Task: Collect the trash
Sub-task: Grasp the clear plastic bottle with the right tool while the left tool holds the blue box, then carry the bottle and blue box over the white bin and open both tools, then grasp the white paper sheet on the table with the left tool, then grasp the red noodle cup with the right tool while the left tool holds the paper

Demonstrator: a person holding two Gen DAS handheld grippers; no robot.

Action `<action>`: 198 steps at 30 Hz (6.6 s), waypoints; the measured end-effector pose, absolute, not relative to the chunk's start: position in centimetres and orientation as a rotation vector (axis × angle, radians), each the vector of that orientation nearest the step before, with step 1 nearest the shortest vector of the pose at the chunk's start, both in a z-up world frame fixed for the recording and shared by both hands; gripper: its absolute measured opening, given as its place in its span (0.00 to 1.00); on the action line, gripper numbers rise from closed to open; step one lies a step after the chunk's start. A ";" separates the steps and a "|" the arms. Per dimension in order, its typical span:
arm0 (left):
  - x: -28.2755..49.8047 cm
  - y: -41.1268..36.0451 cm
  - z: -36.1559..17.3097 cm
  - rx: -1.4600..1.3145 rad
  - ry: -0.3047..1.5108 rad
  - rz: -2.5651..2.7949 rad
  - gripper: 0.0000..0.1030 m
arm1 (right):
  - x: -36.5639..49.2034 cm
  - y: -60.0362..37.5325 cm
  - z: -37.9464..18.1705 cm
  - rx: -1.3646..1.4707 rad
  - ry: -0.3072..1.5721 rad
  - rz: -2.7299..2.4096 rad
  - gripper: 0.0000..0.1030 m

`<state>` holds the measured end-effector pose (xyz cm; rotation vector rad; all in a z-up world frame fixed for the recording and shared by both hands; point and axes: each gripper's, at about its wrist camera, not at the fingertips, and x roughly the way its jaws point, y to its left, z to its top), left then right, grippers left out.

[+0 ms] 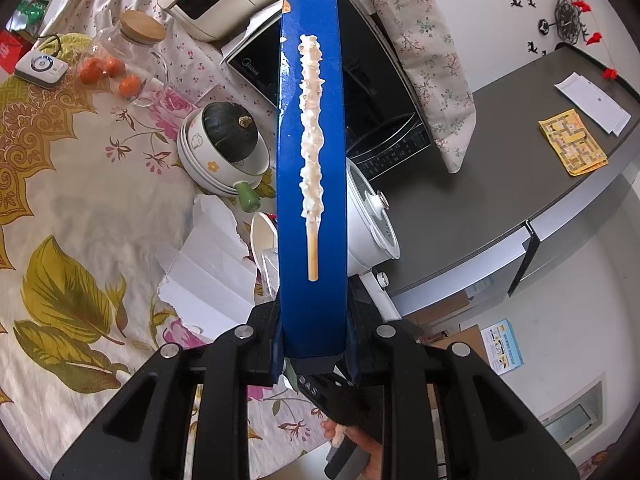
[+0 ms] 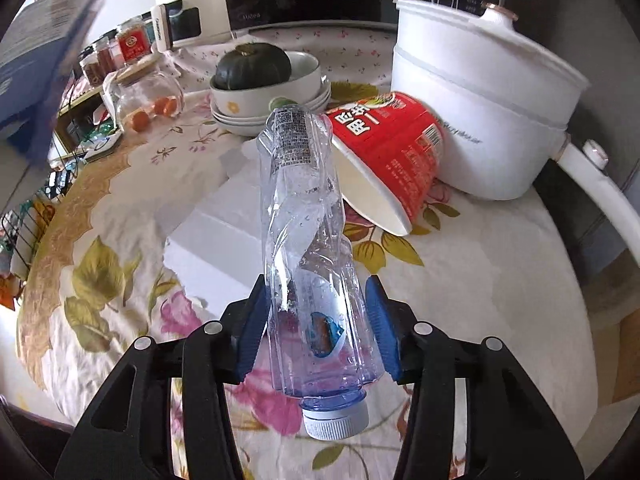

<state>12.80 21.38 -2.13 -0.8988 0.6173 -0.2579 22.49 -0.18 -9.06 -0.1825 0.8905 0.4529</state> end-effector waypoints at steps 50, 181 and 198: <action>6.6 1.0 -6.0 -0.481 0.904 -0.627 0.23 | -2.1 -24.6 -8.0 0.087 0.706 -0.179 0.93; 14.3 19.5 1.0 -0.613 0.599 -0.303 0.01 | 33.5 -7.8 -13.4 0.636 0.904 0.355 0.93; 14.8 22.0 -1.7 -0.635 0.670 -0.247 0.01 | 38.3 -3.9 -15.1 0.631 0.897 0.483 0.66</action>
